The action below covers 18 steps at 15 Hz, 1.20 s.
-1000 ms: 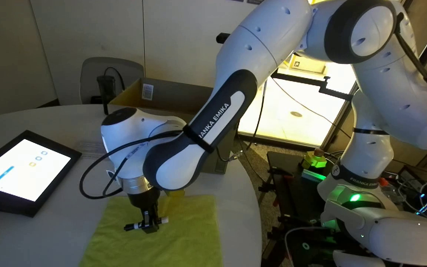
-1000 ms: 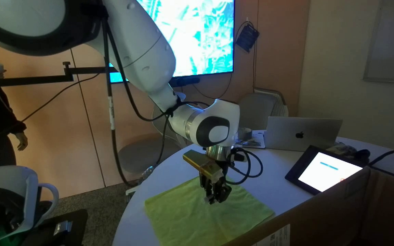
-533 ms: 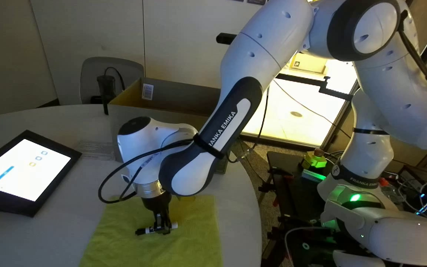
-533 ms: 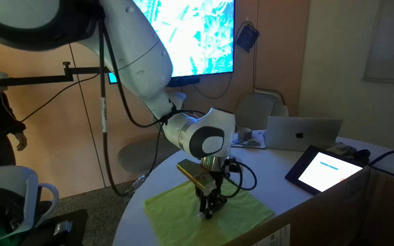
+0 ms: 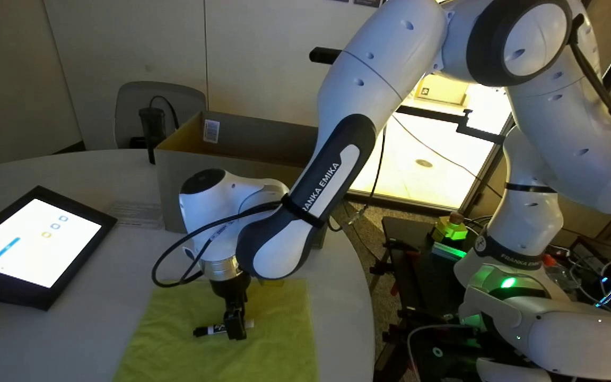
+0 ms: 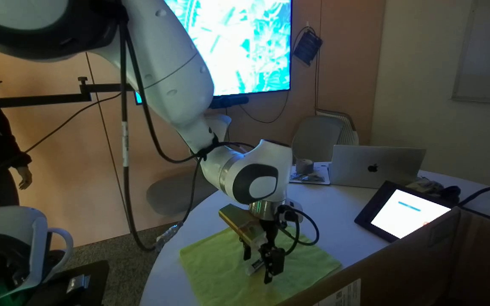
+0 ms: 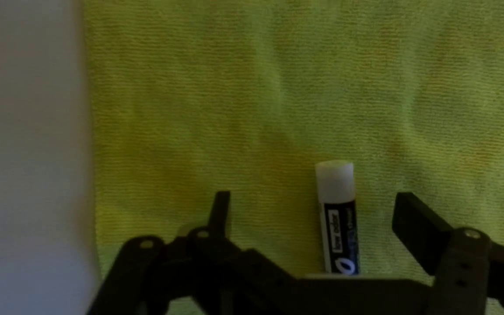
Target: Put the marker on the towel, fold the towel, and then put the folded towel in the box
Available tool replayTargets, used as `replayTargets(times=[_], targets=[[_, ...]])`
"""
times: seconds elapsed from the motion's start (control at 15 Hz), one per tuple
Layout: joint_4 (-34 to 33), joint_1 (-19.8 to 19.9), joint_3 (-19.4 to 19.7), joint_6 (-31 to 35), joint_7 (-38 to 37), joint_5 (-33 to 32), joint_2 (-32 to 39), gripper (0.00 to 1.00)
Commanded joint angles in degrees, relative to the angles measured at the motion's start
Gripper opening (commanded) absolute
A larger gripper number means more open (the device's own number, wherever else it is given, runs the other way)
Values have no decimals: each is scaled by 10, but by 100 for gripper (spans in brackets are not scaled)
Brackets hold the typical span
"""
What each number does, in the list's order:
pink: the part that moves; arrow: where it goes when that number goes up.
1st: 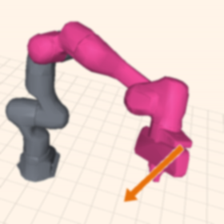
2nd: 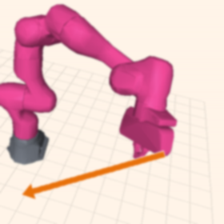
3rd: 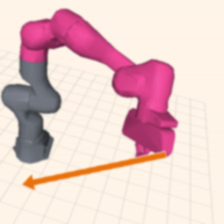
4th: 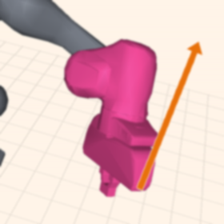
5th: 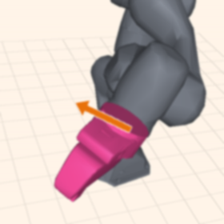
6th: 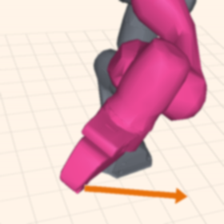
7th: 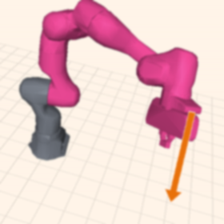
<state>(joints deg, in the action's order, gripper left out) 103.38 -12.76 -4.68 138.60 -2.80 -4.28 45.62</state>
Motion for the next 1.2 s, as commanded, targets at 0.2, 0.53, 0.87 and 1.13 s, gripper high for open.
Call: replayTargets(times=[0.2,0.53,0.87,1.13], targets=[[101,27,-36,-6,14,37,-111,100],[172,46,-29,18,0,70,-162,100],[210,65,-8,88,-32,93,-162,100],[228,67,12,183,-71,112,-141,100]])
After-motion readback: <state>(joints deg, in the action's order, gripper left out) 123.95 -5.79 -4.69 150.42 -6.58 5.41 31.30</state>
